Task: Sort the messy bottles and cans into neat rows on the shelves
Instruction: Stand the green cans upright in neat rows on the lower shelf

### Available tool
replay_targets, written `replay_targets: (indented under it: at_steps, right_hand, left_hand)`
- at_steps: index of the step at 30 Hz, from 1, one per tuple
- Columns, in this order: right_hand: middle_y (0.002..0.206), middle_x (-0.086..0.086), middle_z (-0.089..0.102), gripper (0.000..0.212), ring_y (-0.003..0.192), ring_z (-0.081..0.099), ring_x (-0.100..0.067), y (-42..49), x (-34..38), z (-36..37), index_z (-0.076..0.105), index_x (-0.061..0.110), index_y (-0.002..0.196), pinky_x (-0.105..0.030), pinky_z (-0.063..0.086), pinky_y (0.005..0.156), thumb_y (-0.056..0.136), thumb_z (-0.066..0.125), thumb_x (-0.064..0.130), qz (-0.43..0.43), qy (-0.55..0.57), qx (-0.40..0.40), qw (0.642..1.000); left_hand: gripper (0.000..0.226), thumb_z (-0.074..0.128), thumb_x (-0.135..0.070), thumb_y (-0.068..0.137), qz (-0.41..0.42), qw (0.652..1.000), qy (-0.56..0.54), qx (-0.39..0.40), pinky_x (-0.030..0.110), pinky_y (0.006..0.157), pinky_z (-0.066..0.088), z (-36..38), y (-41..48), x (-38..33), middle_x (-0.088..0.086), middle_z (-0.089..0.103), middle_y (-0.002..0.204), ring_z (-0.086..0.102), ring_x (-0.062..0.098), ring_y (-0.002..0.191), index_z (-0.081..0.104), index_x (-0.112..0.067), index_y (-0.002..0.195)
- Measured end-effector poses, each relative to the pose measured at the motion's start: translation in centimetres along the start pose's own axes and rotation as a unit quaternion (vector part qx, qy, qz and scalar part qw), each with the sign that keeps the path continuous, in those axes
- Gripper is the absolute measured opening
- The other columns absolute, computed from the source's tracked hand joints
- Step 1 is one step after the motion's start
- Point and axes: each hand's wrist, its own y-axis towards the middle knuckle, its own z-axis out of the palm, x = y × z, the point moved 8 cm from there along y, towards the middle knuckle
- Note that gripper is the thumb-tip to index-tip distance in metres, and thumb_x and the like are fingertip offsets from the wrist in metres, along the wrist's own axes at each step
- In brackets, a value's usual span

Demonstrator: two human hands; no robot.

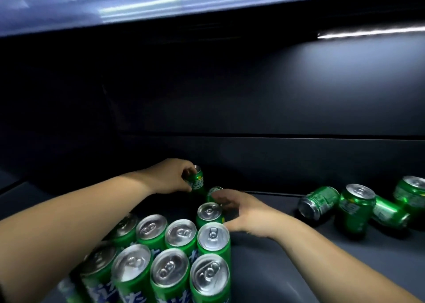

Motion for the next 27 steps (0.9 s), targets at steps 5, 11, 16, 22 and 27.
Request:
replay_targets:
  at_steps: [5, 11, 16, 22, 27]
  right_hand:
    - [0.142, 0.012, 0.057, 0.077, 0.129, 0.053, 0.001, 1.3, 0.1, 1.1, 0.05, 0.041, 0.138, -0.034, 0.041, 0.115, 0.071, 0.085, 0.031, 0.009, 0.007, 0.013, 1.0]
    - [0.125, 0.004, 0.065, 0.069, 0.109, 0.067, -0.015, 2.4, 0.1, 0.6, 0.051, 0.047, 0.12, -0.039, 0.056, 0.092, 0.062, 0.085, 0.033, 0.018, 0.035, -0.073, 0.997]
    - [0.117, -0.004, 0.066, 0.069, 0.1, 0.069, -0.014, 2.3, -0.4, 0.1, 0.054, 0.048, 0.112, -0.031, 0.058, 0.081, 0.059, 0.09, 0.024, 0.033, 0.06, -0.139, 0.988]
    - [0.112, -0.006, 0.069, 0.077, 0.103, 0.068, -0.016, 0.7, -0.6, -1.4, 0.054, 0.036, 0.116, -0.027, 0.056, 0.076, 0.05, 0.093, 0.022, 0.044, 0.082, -0.211, 0.973]
    - [0.111, -0.008, 0.068, 0.072, 0.091, 0.065, -0.011, -1.1, 0.4, -3.4, 0.056, 0.032, 0.115, -0.02, 0.053, 0.074, 0.061, 0.093, 0.002, 0.034, 0.079, -0.247, 0.965]
  left_hand:
    - [0.044, 0.087, -0.019, 0.064, 0.025, 1.0, -0.013, 0.001, 0.025, 0.077, 0.053, -0.1, 3.0, 1.9, -0.009, 0.069, 0.093, 0.064, 0.005, 0.082, 0.067, -0.029, 0.102]
    - [0.08, 0.089, -0.029, 0.059, 0.039, 0.999, 0.012, 0.014, 0.032, 0.09, 0.054, 1.1, 6.3, 3.8, 0.0, 0.064, 0.119, 0.064, 0.017, 0.103, 0.055, -0.024, 0.131]
    - [0.086, 0.089, -0.025, 0.065, 0.056, 0.997, 0.021, 0.051, 0.032, 0.1, 0.05, 3.0, 7.7, 3.8, 0.001, 0.061, 0.134, 0.061, 0.017, 0.116, 0.048, -0.022, 0.141]
    - [0.073, 0.088, -0.026, 0.068, 0.072, 0.996, 0.045, 0.032, 0.028, 0.095, 0.048, 3.1, 8.1, 3.5, 0.001, 0.059, 0.127, 0.059, 0.017, 0.111, 0.055, -0.024, 0.133]
    - [0.068, 0.089, -0.025, 0.064, 0.124, 0.992, 0.039, 0.002, 0.029, 0.093, 0.049, 1.4, 5.9, 0.6, -0.003, 0.058, 0.117, 0.058, 0.015, 0.106, 0.06, -0.026, 0.125]
